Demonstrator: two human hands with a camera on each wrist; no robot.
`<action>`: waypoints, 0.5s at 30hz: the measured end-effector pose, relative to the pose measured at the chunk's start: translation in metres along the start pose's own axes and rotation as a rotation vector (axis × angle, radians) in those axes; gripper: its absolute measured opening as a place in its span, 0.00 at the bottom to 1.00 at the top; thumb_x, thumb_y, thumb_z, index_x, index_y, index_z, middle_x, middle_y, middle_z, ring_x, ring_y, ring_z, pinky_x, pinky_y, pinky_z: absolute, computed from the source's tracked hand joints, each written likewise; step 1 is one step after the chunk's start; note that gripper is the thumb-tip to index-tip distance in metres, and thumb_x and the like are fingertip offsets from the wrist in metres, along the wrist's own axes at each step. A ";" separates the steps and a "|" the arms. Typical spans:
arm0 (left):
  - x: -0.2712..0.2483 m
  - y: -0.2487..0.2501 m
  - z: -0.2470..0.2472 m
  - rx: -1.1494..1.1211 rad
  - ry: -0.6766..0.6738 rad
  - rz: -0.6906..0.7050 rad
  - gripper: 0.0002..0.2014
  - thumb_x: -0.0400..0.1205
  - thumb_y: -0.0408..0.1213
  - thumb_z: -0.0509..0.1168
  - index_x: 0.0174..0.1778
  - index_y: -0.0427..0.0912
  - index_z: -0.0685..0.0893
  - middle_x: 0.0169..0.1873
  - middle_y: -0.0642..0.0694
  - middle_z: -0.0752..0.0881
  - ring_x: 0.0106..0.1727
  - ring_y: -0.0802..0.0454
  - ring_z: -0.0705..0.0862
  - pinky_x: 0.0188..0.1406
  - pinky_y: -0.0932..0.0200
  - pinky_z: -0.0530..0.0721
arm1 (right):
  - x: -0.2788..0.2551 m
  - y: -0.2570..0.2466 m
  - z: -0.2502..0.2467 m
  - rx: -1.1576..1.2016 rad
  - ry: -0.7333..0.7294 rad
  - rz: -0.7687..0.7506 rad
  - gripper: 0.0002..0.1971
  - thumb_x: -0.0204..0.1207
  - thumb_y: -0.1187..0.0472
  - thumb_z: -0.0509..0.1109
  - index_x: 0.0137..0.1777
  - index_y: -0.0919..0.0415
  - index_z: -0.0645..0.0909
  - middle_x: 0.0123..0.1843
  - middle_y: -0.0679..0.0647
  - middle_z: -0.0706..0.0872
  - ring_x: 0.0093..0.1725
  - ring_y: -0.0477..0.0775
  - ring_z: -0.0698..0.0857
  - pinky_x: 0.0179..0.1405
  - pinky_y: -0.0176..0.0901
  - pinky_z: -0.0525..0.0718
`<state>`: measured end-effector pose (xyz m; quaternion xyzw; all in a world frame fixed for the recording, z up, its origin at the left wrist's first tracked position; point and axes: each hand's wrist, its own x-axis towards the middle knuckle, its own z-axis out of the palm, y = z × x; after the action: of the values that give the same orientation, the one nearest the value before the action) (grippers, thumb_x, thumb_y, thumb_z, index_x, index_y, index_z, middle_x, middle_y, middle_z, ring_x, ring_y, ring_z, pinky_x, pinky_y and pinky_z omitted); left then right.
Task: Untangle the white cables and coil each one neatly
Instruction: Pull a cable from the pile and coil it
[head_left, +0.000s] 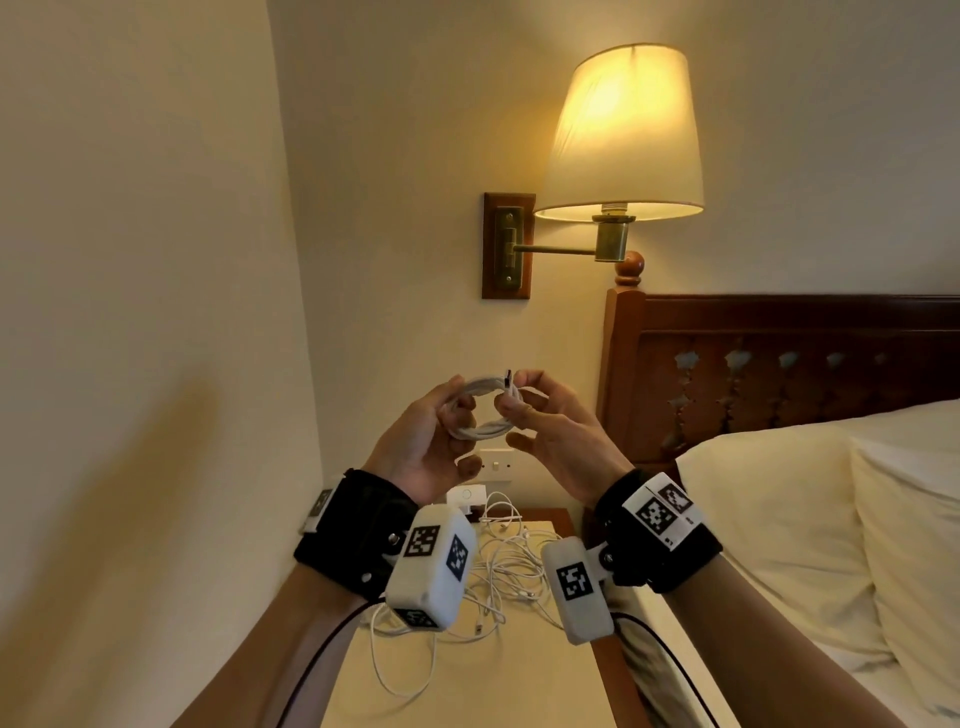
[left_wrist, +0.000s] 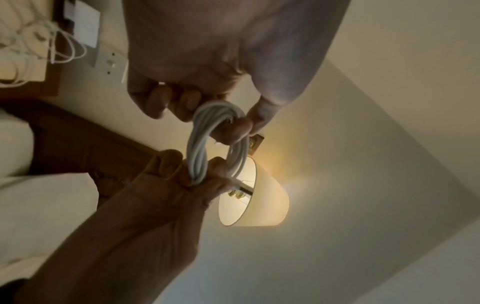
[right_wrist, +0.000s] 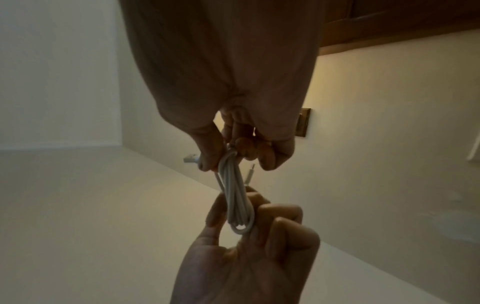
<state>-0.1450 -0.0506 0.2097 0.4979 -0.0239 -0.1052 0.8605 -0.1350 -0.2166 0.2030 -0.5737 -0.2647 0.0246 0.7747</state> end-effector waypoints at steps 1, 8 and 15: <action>0.000 0.001 -0.001 0.000 -0.023 -0.042 0.14 0.80 0.50 0.66 0.32 0.47 0.79 0.27 0.53 0.70 0.26 0.54 0.66 0.30 0.57 0.64 | 0.000 0.001 -0.001 0.025 -0.009 -0.004 0.12 0.72 0.62 0.73 0.53 0.57 0.76 0.44 0.51 0.83 0.44 0.49 0.80 0.47 0.45 0.75; -0.002 0.008 -0.005 0.021 -0.032 -0.135 0.15 0.82 0.49 0.62 0.34 0.44 0.80 0.30 0.50 0.75 0.28 0.53 0.66 0.33 0.56 0.63 | 0.003 0.005 -0.004 0.059 -0.015 0.001 0.13 0.71 0.63 0.73 0.55 0.59 0.78 0.43 0.53 0.82 0.43 0.49 0.80 0.50 0.47 0.75; 0.001 -0.003 -0.008 0.164 0.167 0.220 0.10 0.86 0.46 0.60 0.45 0.46 0.83 0.37 0.48 0.82 0.39 0.52 0.76 0.32 0.55 0.71 | 0.001 0.010 -0.003 0.035 0.017 0.021 0.20 0.72 0.63 0.71 0.64 0.57 0.75 0.42 0.50 0.85 0.43 0.48 0.83 0.45 0.42 0.79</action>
<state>-0.1435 -0.0458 0.2028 0.5679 -0.0150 0.0336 0.8223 -0.1302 -0.2158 0.1934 -0.5630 -0.2515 0.0326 0.7866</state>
